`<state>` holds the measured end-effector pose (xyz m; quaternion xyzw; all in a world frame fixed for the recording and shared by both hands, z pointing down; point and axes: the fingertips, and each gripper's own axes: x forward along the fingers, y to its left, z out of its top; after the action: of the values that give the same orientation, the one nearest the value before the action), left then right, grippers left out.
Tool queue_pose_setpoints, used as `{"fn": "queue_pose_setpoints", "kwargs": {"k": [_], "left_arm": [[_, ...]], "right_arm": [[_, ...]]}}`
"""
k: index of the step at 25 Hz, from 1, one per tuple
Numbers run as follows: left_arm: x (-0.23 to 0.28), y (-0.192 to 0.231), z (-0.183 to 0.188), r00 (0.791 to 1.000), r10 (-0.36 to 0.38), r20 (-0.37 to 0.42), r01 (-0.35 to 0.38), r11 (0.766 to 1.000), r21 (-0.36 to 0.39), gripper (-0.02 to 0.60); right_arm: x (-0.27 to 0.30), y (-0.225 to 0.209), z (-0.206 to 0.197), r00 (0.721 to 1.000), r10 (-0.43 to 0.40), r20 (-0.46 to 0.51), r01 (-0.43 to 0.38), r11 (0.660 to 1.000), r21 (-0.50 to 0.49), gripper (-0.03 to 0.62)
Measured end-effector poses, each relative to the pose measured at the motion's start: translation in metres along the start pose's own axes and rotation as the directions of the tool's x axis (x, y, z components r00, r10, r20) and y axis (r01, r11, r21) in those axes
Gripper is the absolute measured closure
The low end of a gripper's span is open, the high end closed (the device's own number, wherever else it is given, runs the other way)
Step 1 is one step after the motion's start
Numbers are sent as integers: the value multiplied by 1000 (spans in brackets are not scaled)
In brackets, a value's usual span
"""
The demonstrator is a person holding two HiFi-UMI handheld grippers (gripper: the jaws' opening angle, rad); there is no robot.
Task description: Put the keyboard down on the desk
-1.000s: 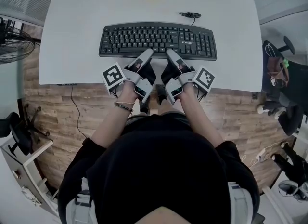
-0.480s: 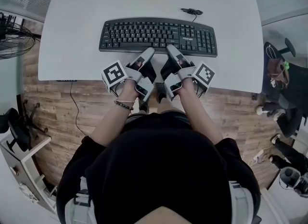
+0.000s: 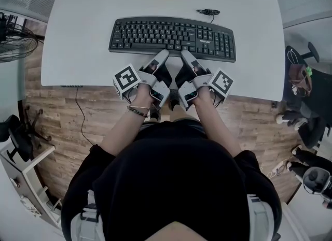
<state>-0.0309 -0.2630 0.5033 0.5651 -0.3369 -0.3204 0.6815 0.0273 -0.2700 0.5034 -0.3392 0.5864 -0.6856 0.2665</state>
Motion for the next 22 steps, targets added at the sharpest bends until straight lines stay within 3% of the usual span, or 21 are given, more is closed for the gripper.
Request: {"fn": "queue_pose_setpoints", "kwargs": {"k": [3, 11, 17, 22], "left_arm": [[-1, 8, 4, 1000, 23, 0, -23, 999, 34, 515], [2, -1, 0, 998, 14, -65, -13, 1000, 17, 518], [2, 13, 0, 987, 118, -108, -108, 989, 100, 509], [-1, 21, -7, 954, 213, -213, -169, 964, 207, 503]], "right_arm": [[-3, -1, -2, 1000, -9, -4, 9, 1000, -16, 537], [-2, -3, 0, 998, -46, 31, 47, 999, -22, 536], [-3, -11, 1, 995, -95, 14, 95, 995, -35, 529], [-3, -20, 1, 981, -187, -55, 175, 970, -168, 510]]}}
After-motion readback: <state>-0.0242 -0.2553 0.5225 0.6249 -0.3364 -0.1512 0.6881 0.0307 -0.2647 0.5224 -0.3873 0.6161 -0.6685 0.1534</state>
